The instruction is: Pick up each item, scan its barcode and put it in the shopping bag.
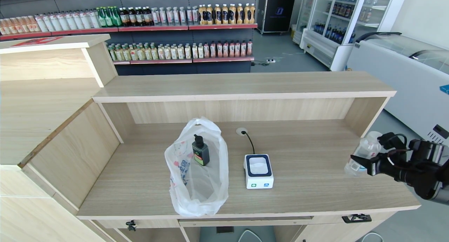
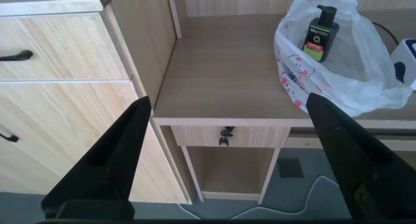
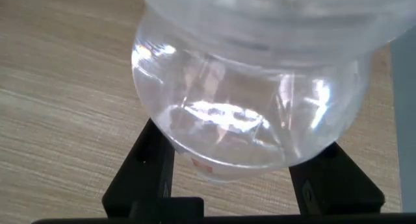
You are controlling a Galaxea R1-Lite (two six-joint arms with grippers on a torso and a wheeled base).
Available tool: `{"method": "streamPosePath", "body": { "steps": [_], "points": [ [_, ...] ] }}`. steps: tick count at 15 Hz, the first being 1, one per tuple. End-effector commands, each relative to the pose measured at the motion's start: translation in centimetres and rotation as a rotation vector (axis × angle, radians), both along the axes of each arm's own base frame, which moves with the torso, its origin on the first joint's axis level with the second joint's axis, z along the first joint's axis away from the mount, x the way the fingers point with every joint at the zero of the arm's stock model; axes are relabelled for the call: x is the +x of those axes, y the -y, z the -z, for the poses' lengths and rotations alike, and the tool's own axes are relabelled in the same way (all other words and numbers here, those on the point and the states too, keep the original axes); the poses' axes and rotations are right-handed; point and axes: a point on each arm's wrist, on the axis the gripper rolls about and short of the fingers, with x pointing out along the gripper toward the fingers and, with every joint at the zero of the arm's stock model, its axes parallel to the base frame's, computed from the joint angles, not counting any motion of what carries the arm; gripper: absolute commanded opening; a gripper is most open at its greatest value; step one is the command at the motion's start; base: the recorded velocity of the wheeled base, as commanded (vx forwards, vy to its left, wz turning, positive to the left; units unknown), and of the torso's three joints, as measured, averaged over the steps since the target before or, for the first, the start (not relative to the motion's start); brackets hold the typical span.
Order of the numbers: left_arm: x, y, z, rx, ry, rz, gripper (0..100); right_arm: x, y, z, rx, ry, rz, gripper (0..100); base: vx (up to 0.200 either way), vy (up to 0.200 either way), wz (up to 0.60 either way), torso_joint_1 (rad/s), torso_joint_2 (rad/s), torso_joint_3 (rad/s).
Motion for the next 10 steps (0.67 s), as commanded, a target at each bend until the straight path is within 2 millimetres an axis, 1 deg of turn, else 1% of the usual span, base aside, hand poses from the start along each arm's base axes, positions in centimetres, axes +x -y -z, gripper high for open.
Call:
{"method": "streamPosePath", "body": {
  "steps": [1, 2, 3, 4, 5, 6, 8, 10],
  "points": [
    [0.0, 0.0, 0.0, 0.000, 0.000, -0.001, 100, -1.2, -1.6, -6.7, 0.080, 0.049, -0.012, 0, 0.000, 0.000, 0.00, 0.000, 0.00, 0.000],
    [0.0, 0.0, 0.0, 0.000, 0.000, -0.001, 100, -1.8, -2.0, -8.0, 0.111, 0.047, -0.025, 0, 0.000, 0.000, 0.00, 0.000, 0.00, 0.000],
    [0.0, 0.0, 0.0, 0.000, 0.000, -0.001, 100, -3.3, -3.1, -11.3, 0.185, 0.047, -0.076, 0, 0.000, 0.000, 0.00, 0.000, 0.00, 0.000],
    [0.0, 0.0, 0.0, 0.000, 0.000, -0.001, 100, -4.6, -3.9, -13.3, 0.233, 0.038, -0.111, 0, 0.000, 0.000, 0.00, 0.000, 0.00, 0.000],
    [0.0, 0.0, 0.0, 0.000, 0.000, -0.001, 100, -5.6, -4.7, -14.8, 0.267, 0.025, -0.147, 0, 0.000, 0.000, 0.00, 0.000, 0.00, 0.000],
    [0.0, 0.0, 0.0, 0.000, 0.000, -0.001, 100, -7.3, -6.3, -16.9, 0.312, 0.000, -0.202, 0, 0.000, 0.000, 0.00, 0.000, 0.00, 0.000],
    [0.0, 0.0, 0.0, 0.000, 0.000, -0.001, 100, -9.8, -8.2, -18.8, 0.357, -0.043, -0.291, 0, 0.000, 0.000, 0.00, 0.000, 0.00, 0.000],
    [0.0, 0.0, 0.0, 0.000, 0.000, -0.001, 100, -11.2, -9.3, -19.6, 0.378, -0.066, -0.354, 0, 0.000, 0.000, 0.00, 0.000, 0.00, 0.000]
  ]
}}
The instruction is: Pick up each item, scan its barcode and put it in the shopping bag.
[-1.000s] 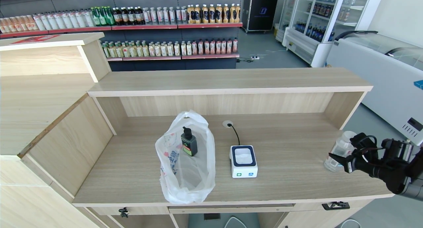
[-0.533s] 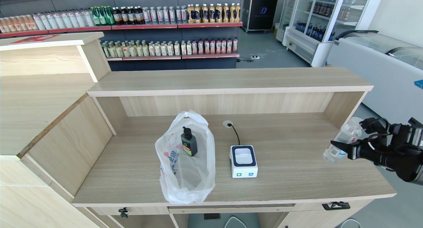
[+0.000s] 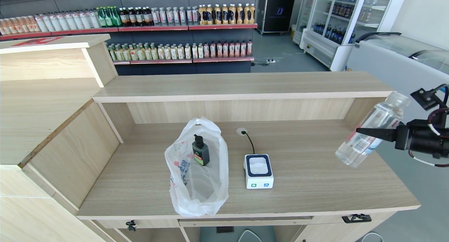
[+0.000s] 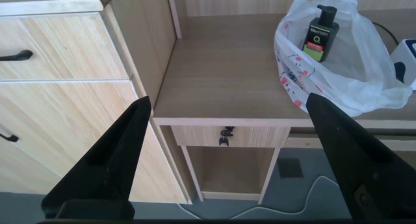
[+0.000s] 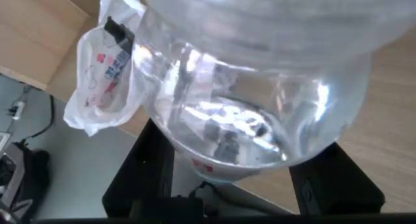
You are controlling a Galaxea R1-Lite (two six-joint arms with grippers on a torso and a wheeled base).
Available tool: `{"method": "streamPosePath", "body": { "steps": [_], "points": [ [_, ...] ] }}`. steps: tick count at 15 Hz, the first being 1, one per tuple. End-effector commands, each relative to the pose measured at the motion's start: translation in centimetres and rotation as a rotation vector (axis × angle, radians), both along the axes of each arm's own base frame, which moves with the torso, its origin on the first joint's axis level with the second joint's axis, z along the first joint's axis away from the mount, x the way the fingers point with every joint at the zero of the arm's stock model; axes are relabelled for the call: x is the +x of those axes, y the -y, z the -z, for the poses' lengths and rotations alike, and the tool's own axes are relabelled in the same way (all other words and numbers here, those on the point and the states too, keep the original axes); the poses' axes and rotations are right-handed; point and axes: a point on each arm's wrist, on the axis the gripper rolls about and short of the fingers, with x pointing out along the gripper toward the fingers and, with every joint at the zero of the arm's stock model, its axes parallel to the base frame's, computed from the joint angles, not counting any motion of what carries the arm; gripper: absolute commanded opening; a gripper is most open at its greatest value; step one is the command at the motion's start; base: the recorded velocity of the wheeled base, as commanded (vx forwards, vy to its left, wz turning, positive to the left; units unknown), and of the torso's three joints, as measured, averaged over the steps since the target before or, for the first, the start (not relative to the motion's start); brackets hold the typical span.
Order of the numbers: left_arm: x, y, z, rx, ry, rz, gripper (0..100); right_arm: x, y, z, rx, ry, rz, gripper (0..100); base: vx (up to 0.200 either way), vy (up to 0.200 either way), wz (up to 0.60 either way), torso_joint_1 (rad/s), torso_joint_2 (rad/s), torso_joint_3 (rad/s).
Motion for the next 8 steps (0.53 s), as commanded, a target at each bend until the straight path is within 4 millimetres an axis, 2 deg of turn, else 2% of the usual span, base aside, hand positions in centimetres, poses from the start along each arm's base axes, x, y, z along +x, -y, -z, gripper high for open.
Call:
{"method": "streamPosePath", "body": {
  "steps": [1, 8],
  "points": [
    [0.0, 0.0, 0.0, 0.000, 0.000, -0.001, 100, -3.6, -2.4, -4.0, 0.000, 0.099, -0.099, 0, 0.000, 0.000, 0.00, 0.000, 0.00, 0.000],
    [0.0, 0.0, 0.0, 0.000, 0.000, -0.001, 100, -8.2, -5.2, -5.6, 0.045, 0.103, -0.277, 0, 0.000, 0.000, 0.00, 0.000, 0.00, 0.000]
  ]
}}
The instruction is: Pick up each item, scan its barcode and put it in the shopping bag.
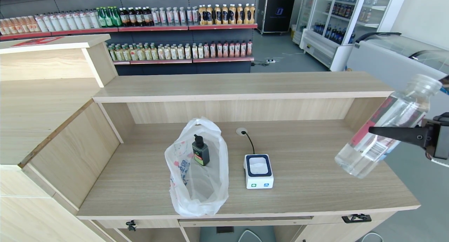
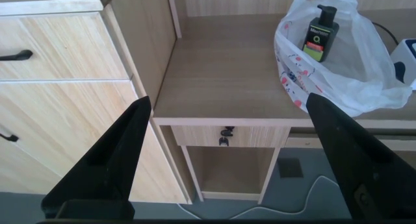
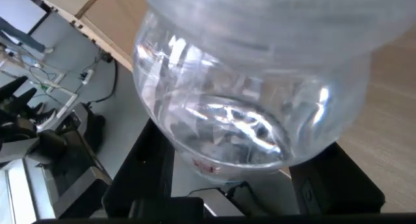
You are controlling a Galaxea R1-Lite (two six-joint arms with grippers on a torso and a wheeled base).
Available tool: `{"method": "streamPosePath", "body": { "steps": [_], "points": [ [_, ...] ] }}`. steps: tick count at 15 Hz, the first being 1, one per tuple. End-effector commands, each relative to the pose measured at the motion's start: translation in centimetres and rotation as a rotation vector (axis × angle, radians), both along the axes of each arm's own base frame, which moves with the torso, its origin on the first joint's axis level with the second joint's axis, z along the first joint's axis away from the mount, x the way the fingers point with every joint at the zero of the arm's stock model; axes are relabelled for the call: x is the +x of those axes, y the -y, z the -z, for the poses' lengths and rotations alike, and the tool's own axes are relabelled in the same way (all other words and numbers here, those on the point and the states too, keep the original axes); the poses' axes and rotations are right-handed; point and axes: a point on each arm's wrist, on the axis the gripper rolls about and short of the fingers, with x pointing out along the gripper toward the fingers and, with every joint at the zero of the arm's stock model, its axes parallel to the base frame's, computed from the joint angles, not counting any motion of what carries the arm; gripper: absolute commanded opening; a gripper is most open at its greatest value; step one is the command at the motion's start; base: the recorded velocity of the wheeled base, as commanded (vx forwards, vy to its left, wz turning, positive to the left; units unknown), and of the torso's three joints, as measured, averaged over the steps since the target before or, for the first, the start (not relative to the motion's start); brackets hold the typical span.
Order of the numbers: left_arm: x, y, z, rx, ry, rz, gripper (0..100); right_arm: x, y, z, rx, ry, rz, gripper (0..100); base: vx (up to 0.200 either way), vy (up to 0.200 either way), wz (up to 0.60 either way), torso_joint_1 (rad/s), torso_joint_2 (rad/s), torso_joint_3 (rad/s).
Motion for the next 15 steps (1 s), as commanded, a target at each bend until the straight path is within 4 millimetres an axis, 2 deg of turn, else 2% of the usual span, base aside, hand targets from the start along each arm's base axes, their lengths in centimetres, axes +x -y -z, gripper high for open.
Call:
{"method": "streamPosePath", "body": {
  "steps": [1, 4, 6, 7, 8, 14, 15],
  "points": [
    [0.0, 0.0, 0.0, 0.000, 0.000, -0.001, 100, -2.4, -1.4, -1.3, -0.007, 0.044, -0.051, 0, 0.000, 0.000, 0.00, 0.000, 0.00, 0.000],
    [0.0, 0.0, 0.0, 0.000, 0.000, -0.001, 100, -5.1, -3.3, -2.4, -0.005, 0.041, -0.147, 0, 0.000, 0.000, 0.00, 0.000, 0.00, 0.000],
    [0.0, 0.0, 0.0, 0.000, 0.000, -0.001, 100, -8.7, -4.7, -3.8, 0.018, 0.032, -0.246, 0, 0.000, 0.000, 0.00, 0.000, 0.00, 0.000],
    [0.0, 0.0, 0.0, 0.000, 0.000, -0.001, 100, -9.3, -4.9, -4.2, 0.026, 0.030, -0.263, 0, 0.000, 0.000, 0.00, 0.000, 0.00, 0.000],
    [0.0, 0.0, 0.0, 0.000, 0.000, -0.001, 100, -10.8, -5.4, -5.2, 0.055, 0.023, -0.307, 0, 0.000, 0.000, 0.00, 0.000, 0.00, 0.000],
    [0.0, 0.0, 0.0, 0.000, 0.000, -0.001, 100, -13.1, -6.0, -7.7, 0.121, 0.010, -0.278, 0, 0.000, 0.000, 0.00, 0.000, 0.00, 0.000],
    [0.0, 0.0, 0.0, 0.000, 0.000, -0.001, 100, -13.5, -6.0, -7.6, 0.127, 0.003, -0.278, 0, 0.000, 0.000, 0.00, 0.000, 0.00, 0.000]
  ]
}}
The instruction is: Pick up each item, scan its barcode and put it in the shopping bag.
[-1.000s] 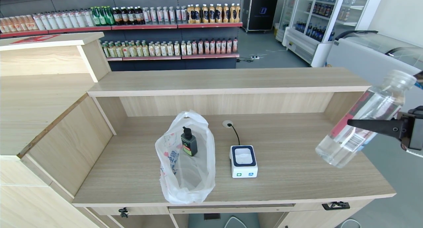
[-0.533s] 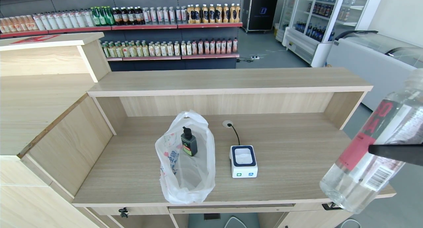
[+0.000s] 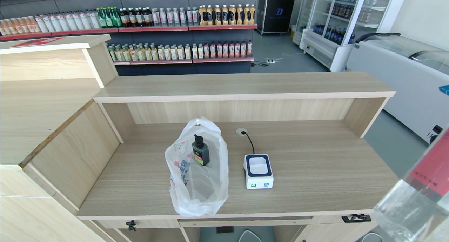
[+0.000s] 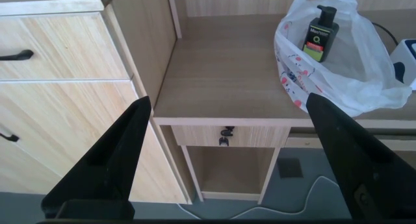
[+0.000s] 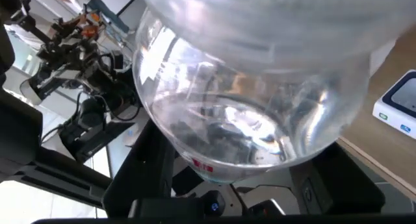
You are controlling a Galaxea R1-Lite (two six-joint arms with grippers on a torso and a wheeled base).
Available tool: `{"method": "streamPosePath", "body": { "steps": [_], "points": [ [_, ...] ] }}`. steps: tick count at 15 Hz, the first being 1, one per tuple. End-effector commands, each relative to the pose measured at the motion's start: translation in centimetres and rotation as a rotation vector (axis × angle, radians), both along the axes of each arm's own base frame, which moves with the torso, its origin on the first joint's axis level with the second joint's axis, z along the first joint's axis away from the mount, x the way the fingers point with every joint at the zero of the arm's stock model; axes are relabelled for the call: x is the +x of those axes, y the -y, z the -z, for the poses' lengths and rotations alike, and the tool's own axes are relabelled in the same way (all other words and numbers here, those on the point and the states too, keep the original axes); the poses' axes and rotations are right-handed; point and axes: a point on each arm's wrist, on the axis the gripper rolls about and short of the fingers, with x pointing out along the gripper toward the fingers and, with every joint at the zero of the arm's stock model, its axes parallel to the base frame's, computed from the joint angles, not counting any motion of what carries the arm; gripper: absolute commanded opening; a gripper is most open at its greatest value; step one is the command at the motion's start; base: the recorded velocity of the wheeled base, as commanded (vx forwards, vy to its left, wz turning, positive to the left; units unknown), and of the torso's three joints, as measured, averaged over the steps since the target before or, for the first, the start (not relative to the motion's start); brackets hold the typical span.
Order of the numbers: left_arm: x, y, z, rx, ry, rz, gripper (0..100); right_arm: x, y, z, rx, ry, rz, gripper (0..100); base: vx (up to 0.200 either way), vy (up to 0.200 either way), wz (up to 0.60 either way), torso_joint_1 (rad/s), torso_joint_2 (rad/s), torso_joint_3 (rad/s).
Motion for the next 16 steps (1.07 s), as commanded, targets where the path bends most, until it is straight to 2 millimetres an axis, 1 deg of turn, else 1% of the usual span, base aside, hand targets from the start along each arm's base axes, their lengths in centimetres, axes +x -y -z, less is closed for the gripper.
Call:
{"method": "streamPosePath", "body": {
  "steps": [1, 3, 6, 13, 15, 16],
  "points": [
    [0.0, 0.0, 0.0, 0.000, 0.000, -0.001, 100, -1.2, 0.1, -0.2, 0.012, 0.022, -0.023, 0, 0.000, 0.000, 0.00, 0.000, 0.00, 0.000],
    [0.0, 0.0, 0.0, 0.000, 0.000, -0.001, 100, -2.1, 0.2, 0.4, 0.004, 0.001, -0.036, 0, 0.000, 0.000, 0.00, 0.000, 0.00, 0.000],
    [0.0, 0.0, 0.0, 0.000, 0.000, -0.001, 100, -2.2, 0.2, 0.5, -0.003, -0.008, -0.022, 0, 0.000, 0.000, 0.00, 0.000, 0.00, 0.000],
    [0.0, 0.0, 0.0, 0.000, 0.000, -0.001, 100, -2.0, 0.2, 0.4, -0.005, -0.008, -0.015, 0, 0.000, 0.000, 0.00, 0.000, 0.00, 0.000],
    [0.0, 0.0, 0.0, 0.000, 0.000, -0.001, 100, -1.6, 0.1, 0.4, -0.010, -0.002, -0.002, 0, 0.000, 0.000, 0.00, 0.000, 0.00, 0.000],
    [0.0, 0.0, 0.0, 0.000, 0.000, -0.001, 100, -1.1, 0.1, 0.5, -0.037, 0.023, 0.053, 0, 0.000, 0.000, 0.00, 0.000, 0.00, 0.000]
  ]
}}
